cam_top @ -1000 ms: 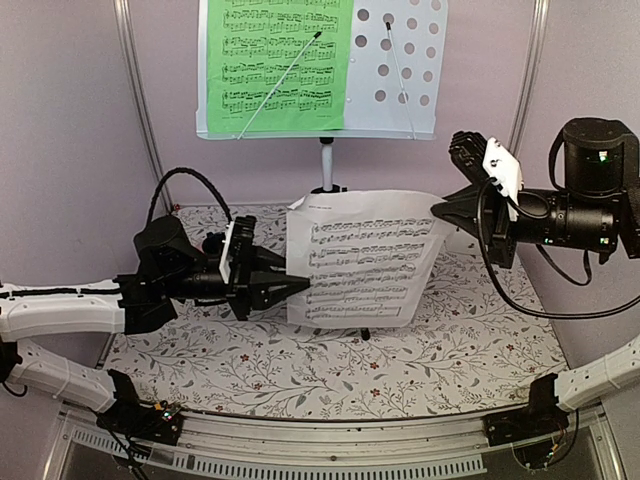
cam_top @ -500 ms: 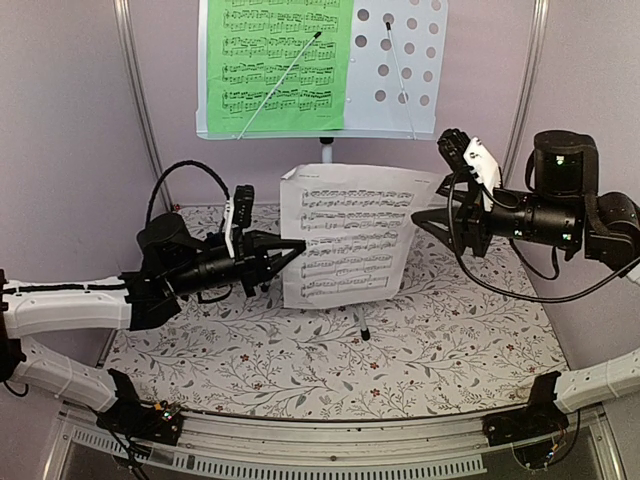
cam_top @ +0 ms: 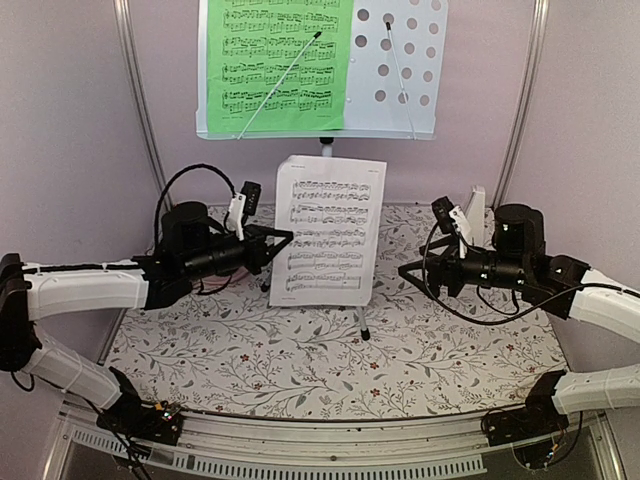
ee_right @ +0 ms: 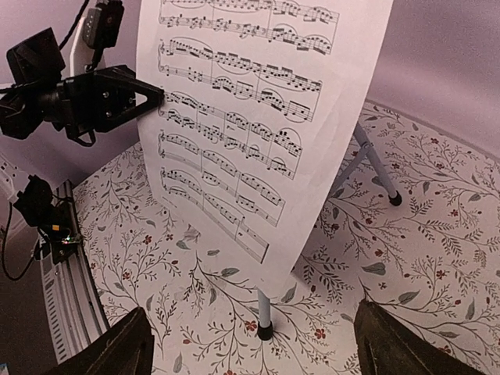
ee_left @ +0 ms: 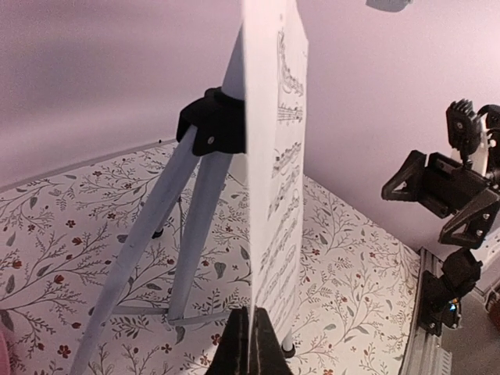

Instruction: Set up the instrument practice props

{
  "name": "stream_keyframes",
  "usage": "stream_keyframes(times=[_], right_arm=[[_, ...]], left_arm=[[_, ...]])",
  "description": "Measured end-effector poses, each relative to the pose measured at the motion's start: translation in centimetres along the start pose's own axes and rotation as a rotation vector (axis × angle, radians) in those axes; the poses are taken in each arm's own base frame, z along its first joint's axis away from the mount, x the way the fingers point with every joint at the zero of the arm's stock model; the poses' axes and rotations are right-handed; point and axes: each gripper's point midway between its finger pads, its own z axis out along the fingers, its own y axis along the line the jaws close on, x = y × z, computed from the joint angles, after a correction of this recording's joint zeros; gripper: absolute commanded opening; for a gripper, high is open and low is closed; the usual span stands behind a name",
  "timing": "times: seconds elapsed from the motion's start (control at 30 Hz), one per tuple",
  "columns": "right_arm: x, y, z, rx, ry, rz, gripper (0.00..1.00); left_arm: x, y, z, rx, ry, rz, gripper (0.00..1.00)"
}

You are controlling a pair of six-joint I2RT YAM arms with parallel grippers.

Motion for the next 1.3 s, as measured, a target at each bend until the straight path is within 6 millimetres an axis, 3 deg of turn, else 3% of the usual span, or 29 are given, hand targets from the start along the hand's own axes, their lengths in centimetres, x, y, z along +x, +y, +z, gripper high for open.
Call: stream_keyframes(times=[0.1,0.3,0.43,0.6,0.8,0.97,1.07,1.3], right_arm=[[1.6,-0.5,1.3,-0.025,0.004,0.050,0.79],[6.9,-0.7,5.1,-0.106,0.098,0.154,0.80],[9.1,-0.4,6.4,-0.159,0.123,0.196,0.79],[10.0,0.2,8.4,-0.238,0.121,0.225,0.77],[12.2,0.5,10.5,-0.309,0.160,0.274,0.62],[13.4,0.3,12.5,-0.339,0.180,0.302,0.55],[13.4,0.4,13.5,-0.357,0.176,0.315,0.46],[13.0,1.2,14.5,-0.382,0.158,0.326,0.39]], left_arm=[[-0.1,0.8,0.0,-0.036,0.008,0.017,0.00],[0.1,1.8,-0.6,-0.095,0.027,0.045,0.00],[-0.5,1.7,-1.2,-0.107,0.017,0.081,0.00],[-2.0,0.9,-2.2,-0.096,-0.016,0.141,0.00],[-3.8,-0.2,-4.1,-0.087,-0.065,0.230,0.00],[-3.1,-0.7,-5.3,-0.088,-0.050,0.309,0.00],[-2.6,-1.3,-5.7,-0.081,-0.029,0.362,0.00],[-2.2,-6.5,-7.4,0.055,-0.041,0.531,0.00]])
